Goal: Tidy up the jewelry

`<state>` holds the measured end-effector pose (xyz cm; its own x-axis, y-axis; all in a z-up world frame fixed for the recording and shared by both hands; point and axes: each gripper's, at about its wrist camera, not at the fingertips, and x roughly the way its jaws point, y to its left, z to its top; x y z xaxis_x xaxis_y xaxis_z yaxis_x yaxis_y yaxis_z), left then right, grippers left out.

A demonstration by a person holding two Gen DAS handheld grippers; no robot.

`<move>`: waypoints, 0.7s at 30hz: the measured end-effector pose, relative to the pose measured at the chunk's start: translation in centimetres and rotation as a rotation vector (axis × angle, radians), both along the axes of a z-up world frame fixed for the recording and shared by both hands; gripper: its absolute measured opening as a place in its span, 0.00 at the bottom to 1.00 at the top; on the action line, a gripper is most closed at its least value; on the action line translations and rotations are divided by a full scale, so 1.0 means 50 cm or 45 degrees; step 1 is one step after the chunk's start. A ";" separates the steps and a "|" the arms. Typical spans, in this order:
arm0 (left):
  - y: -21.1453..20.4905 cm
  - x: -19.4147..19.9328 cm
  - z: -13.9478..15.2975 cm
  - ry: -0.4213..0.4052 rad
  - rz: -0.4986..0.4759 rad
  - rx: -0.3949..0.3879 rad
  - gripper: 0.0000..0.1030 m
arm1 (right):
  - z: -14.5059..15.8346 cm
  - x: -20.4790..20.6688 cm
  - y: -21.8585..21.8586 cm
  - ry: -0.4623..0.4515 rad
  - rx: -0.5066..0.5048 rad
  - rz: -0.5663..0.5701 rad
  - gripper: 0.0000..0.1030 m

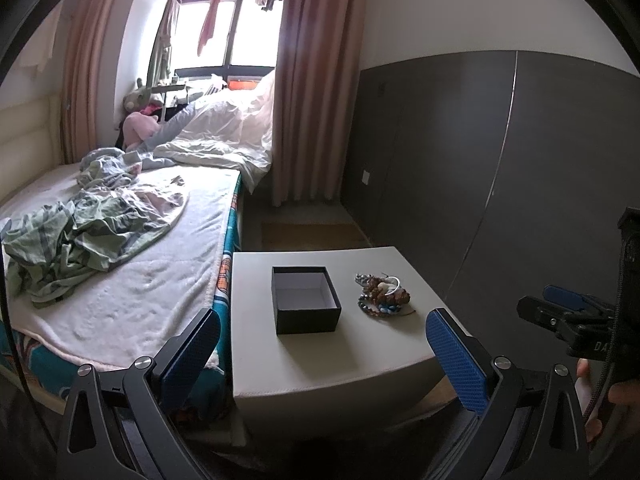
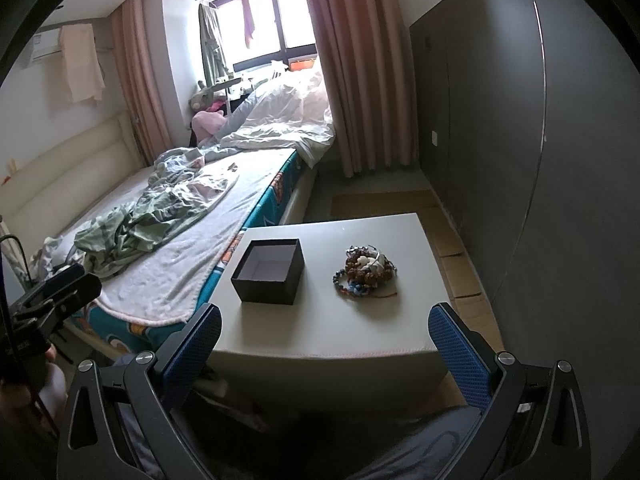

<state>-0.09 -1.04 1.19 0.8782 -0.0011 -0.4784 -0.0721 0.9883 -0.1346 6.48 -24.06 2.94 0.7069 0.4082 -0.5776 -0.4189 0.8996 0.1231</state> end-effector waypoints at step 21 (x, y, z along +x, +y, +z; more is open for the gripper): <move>-0.003 0.126 -0.034 0.094 -0.063 -0.038 0.96 | -0.047 0.115 -0.045 0.090 0.053 -0.067 1.00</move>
